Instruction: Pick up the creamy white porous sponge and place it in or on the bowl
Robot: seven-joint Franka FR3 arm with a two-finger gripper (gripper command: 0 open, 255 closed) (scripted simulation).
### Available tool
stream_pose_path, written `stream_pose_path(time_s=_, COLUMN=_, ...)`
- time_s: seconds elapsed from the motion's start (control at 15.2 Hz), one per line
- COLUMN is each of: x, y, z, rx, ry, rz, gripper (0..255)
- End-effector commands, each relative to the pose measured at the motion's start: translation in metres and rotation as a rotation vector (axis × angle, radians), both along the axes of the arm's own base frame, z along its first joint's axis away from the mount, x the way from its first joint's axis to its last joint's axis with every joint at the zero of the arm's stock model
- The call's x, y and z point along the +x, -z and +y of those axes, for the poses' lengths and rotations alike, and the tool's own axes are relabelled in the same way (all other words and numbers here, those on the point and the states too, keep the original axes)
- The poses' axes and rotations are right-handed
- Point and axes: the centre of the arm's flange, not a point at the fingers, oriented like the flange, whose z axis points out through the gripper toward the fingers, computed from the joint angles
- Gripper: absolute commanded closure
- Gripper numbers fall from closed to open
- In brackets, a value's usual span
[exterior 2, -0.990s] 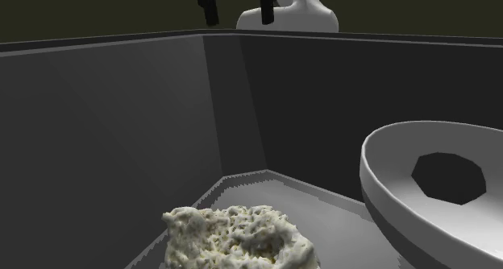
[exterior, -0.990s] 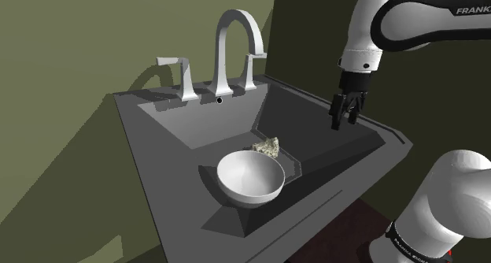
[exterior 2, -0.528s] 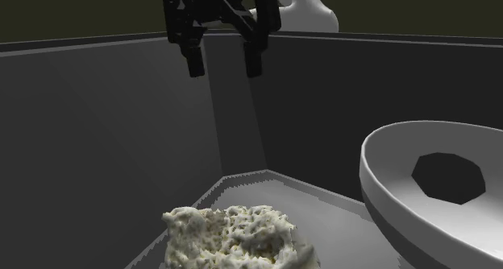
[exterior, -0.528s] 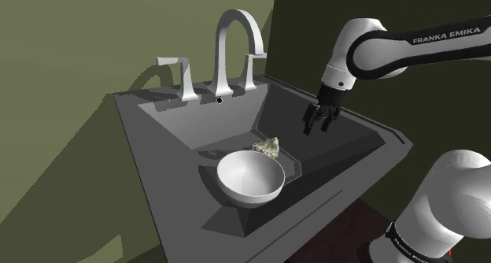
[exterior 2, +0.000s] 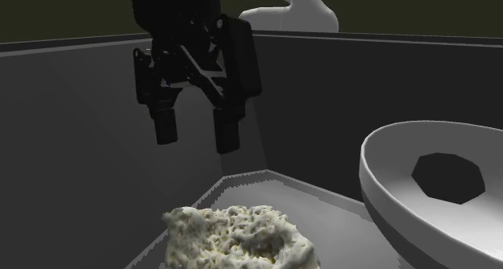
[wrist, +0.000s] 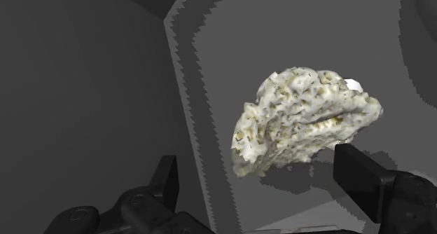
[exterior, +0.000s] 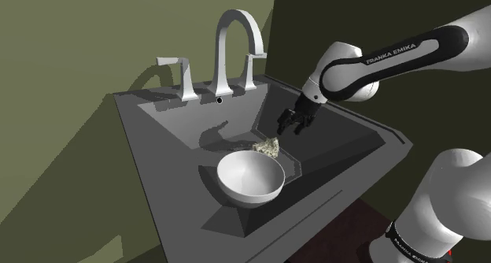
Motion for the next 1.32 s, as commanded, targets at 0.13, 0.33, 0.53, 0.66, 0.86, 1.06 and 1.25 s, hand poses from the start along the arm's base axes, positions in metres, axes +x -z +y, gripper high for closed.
stream_pose_path(time_s=0.13, x=0.021, y=0.019, z=0.0, rx=0.02, ry=0.026, rz=-0.064, gripper=0)
stream_pose_path(time_s=0.33, x=0.027, y=0.033, z=0.003, rx=0.02, ry=0.026, rz=-0.064, gripper=0)
stream_pose_path(time_s=0.53, x=0.033, y=0.051, z=0.007, rx=0.02, ry=0.026, rz=-0.064, gripper=0)
stream_pose_path(time_s=0.66, x=0.033, y=0.051, z=0.007, rx=0.02, ry=0.026, rz=-0.064, gripper=0)
stream_pose_path(time_s=0.86, x=0.033, y=0.051, z=0.007, rx=0.02, ry=0.026, rz=-0.064, gripper=0)
stream_pose_path(time_s=1.06, x=0.033, y=0.051, z=0.007, rx=0.02, ry=0.026, rz=-0.064, gripper=0)
stream_pose_path(time_s=1.25, x=0.033, y=0.051, z=0.007, rx=0.02, ry=0.026, rz=-0.064, gripper=255)
